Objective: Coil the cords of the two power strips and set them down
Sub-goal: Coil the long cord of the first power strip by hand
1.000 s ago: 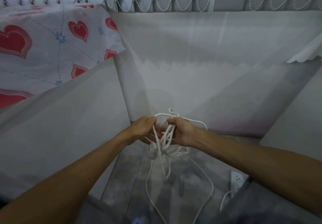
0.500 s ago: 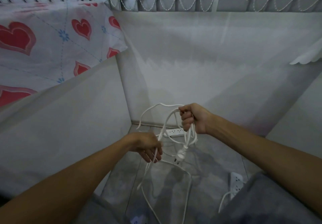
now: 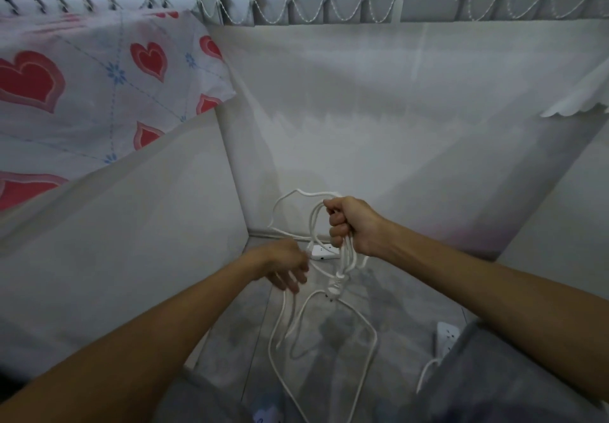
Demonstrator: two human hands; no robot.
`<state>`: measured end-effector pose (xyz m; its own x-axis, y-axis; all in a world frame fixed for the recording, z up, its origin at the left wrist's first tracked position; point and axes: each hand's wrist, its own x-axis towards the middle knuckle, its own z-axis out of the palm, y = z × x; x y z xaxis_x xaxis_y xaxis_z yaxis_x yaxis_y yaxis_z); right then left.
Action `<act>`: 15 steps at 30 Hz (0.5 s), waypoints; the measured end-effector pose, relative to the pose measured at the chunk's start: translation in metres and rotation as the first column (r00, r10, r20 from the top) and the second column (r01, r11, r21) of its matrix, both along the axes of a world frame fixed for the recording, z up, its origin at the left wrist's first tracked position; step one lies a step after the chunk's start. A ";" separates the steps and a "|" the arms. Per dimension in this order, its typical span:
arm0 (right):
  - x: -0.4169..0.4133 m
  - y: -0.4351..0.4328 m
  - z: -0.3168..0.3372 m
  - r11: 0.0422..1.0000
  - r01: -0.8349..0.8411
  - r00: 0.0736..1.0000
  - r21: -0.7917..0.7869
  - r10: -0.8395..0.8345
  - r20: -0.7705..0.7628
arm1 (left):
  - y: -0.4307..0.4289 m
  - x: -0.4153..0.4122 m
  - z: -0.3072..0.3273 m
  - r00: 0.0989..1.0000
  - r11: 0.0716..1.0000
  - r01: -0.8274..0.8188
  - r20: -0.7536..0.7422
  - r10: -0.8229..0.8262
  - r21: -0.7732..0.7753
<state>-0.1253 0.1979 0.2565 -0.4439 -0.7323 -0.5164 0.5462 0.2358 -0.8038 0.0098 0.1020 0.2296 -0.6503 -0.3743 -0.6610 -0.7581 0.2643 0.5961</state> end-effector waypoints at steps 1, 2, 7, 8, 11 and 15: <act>0.003 0.000 -0.002 1.000 -0.012 1.000 0.002 0.012 -0.006 | -0.004 -0.001 0.006 0.986 0.992 -0.117 -0.116 0.123 0.056; 0.008 0.001 -0.004 1.000 -0.028 1.000 0.002 0.028 -0.013 | -0.007 -0.001 0.010 0.950 0.966 -0.205 -0.205 0.235 0.156; 0.046 0.004 -0.012 0.985 -0.172 0.984 -0.034 0.170 -0.046 | -0.006 -0.008 0.030 0.870 0.757 -0.257 -0.196 0.452 0.601; 0.054 0.005 -0.013 0.980 -0.194 0.980 -0.053 0.191 -0.051 | -0.003 -0.010 0.035 0.862 0.717 -0.281 -0.161 0.481 0.638; 0.073 0.007 -0.023 0.949 -0.299 0.941 -0.097 0.277 -0.195 | 0.004 -0.011 0.043 0.804 0.586 -0.388 -0.049 0.592 0.712; 0.081 0.013 -0.024 0.890 -0.446 0.830 -0.096 0.372 -0.416 | 0.002 -0.013 0.042 0.672 0.499 -0.483 -0.061 0.738 0.719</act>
<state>-0.0447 0.2110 0.2328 -0.2140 -0.9535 -0.2121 0.0797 0.1994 -0.9767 -0.0036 0.1044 0.2718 -0.6270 -0.3667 -0.6873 -0.3024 -0.6985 0.6486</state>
